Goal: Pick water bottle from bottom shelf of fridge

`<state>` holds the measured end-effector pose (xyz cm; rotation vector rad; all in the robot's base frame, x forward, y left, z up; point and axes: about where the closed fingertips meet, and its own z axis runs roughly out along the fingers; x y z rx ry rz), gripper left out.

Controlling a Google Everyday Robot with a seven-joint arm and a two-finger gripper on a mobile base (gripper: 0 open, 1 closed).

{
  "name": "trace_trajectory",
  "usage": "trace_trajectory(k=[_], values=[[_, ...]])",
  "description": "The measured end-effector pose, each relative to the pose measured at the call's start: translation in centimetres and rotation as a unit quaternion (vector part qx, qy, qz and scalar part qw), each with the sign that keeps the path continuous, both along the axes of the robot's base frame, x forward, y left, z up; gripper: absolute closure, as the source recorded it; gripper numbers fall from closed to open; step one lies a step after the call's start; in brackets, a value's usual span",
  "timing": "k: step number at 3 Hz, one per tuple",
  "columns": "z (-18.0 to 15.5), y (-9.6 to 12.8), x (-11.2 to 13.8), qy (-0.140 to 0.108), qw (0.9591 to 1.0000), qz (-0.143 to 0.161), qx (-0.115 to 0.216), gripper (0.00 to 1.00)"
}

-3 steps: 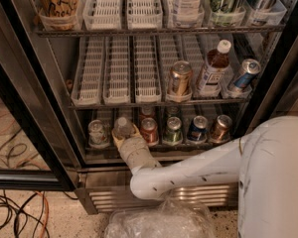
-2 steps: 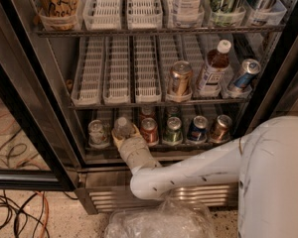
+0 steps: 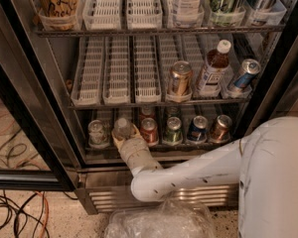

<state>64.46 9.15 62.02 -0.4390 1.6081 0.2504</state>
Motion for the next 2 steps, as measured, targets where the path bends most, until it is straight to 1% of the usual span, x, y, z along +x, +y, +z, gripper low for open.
trace_trajectory(k=[2], values=[[1.6, 0.1, -0.3, -0.026, 0.9996, 0.001, -0.005, 1.0]])
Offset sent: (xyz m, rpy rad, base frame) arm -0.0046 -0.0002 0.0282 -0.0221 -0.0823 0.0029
